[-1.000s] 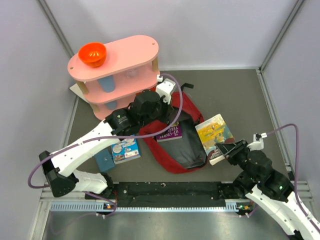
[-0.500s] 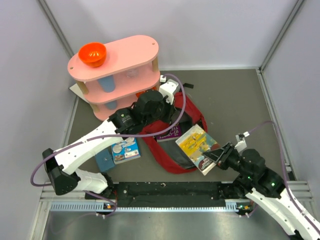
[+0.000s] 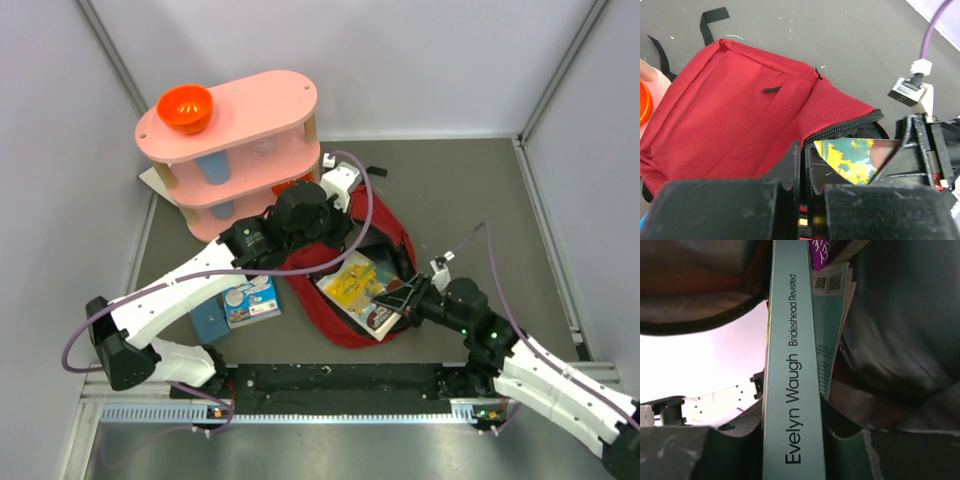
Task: Pack the student bag
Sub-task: Place the book in the student bag.
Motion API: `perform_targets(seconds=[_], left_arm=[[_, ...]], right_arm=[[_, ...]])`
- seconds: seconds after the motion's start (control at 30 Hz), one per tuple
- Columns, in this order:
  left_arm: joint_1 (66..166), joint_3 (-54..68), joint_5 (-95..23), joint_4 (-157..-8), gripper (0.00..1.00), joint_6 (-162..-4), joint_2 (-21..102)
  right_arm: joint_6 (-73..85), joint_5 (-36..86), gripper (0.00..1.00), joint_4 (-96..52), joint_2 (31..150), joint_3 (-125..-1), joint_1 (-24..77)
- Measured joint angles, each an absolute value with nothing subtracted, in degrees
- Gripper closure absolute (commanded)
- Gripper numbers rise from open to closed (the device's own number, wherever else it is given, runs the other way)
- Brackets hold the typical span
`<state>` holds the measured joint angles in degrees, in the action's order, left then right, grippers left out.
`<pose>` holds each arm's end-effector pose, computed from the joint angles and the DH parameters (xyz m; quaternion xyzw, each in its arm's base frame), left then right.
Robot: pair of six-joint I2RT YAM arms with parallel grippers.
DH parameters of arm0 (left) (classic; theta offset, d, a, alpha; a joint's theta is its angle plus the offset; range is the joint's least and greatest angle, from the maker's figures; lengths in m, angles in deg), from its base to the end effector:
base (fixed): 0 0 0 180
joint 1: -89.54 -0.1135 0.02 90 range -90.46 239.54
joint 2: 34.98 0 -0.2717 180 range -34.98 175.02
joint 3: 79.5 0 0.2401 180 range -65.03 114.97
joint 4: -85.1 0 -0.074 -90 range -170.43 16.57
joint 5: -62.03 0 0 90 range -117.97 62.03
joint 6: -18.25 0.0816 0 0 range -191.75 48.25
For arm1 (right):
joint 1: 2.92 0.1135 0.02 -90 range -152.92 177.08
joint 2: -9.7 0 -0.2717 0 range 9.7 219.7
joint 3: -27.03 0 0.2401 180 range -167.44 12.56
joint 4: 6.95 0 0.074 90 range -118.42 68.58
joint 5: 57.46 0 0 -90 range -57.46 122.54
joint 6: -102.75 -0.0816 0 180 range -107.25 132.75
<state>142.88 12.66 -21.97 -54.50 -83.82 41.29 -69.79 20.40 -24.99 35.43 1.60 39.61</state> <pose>0.2024 -0.2577 0.3788 0.2695 0.7960 -0.2548 0.4783 0.1073 0.1217 0.1818 0.2176 0.7787 0.5560 0.1924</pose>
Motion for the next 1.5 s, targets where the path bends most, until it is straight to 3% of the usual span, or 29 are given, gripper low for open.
perform_targets(seconds=[0.2,0.43,0.77,0.97,1.23,1.5], left_arm=[[142.95,12.42,-23.2,-54.74,1.0,-83.78,41.23],[143.28,10.98,-23.94,-54.82,1.0,-83.76,39.26],[143.32,9.23,-24.33,-55.65,1.0,-83.78,37.62],[143.34,7.38,-25.6,-57.14,1.0,-83.87,36.9],[143.39,5.89,-26.06,-58.93,1.0,-84.78,36.62],[143.43,5.89,-26.67,-59.44,1.0,-85.42,36.57]], right_arm=[[-69.38,20.27,1.0,-13.62,52.9,-2.64,39.63],[-69.35,25.01,1.0,-1.25,65.05,-4.5,39.61],[-69.46,40.33,1.0,-5.27,67.89,-6.01,39.56],[-69.99,41.14,1.0,-3.13,70.67,-4.24,39.56],[-69.94,42.28,1.0,16.15,82.69,-2.58,44.46],[-71.15,47.33,1.0,40.58,107.23,-8.26,47.23]])
